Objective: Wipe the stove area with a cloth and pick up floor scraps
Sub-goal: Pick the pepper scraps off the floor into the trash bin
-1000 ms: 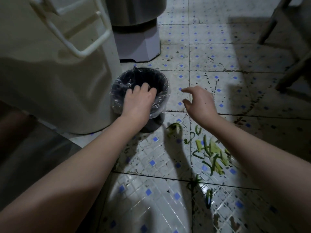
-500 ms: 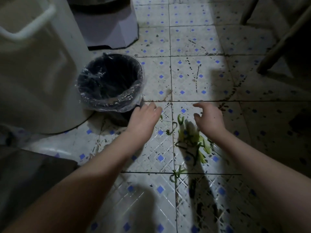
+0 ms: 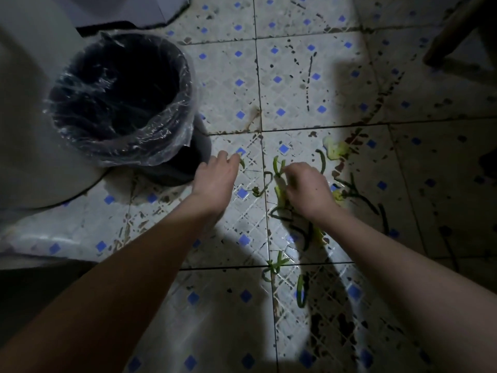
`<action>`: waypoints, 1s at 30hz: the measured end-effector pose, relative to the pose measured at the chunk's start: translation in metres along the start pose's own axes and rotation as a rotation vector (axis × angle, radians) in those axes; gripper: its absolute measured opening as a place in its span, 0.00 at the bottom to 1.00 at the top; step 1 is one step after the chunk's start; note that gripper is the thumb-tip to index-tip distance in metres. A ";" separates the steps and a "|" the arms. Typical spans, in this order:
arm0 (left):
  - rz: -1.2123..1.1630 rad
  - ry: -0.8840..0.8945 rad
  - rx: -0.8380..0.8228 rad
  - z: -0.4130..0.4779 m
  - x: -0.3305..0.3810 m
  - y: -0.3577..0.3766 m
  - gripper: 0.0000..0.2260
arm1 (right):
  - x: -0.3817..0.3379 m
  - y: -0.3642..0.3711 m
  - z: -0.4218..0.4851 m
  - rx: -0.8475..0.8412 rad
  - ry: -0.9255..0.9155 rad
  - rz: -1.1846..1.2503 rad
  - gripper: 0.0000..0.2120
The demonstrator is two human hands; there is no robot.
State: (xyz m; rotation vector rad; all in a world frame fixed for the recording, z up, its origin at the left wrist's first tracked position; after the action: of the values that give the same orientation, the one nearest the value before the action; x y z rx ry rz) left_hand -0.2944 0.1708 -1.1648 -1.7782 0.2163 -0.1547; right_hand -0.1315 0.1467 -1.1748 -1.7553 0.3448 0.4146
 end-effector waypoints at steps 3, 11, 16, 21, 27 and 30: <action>0.008 0.002 -0.015 0.010 -0.001 0.012 0.25 | -0.001 0.012 0.005 -0.082 -0.044 -0.021 0.21; -0.074 -0.003 -0.029 0.019 -0.007 0.029 0.26 | 0.001 0.029 0.018 -0.182 -0.077 -0.072 0.31; -0.177 -0.007 -0.013 0.017 -0.005 0.031 0.21 | -0.005 0.041 0.024 -0.192 -0.095 -0.128 0.35; -0.249 -0.040 0.015 0.015 -0.007 0.027 0.19 | -0.019 0.045 0.024 -0.175 -0.178 -0.118 0.33; -0.266 -0.043 0.022 0.011 -0.008 0.025 0.19 | -0.035 0.051 0.017 -0.192 -0.272 -0.146 0.18; -0.284 -0.044 0.029 0.007 -0.011 0.024 0.19 | -0.040 0.050 0.011 -0.174 -0.316 -0.180 0.11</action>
State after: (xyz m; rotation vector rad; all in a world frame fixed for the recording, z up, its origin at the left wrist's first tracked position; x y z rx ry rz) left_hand -0.3047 0.1746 -1.1892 -1.7745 -0.0712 -0.3203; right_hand -0.1905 0.1466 -1.2018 -1.8361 -0.0770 0.5951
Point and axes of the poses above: each hand's wrist, its own z-axis towards the middle knuckle, its own y-axis out of the palm, x = y × z, the point moved 8 cm from there along z, towards the middle knuckle, and after that the axes turned 2 degrees about -z, right-handed, at the moved point
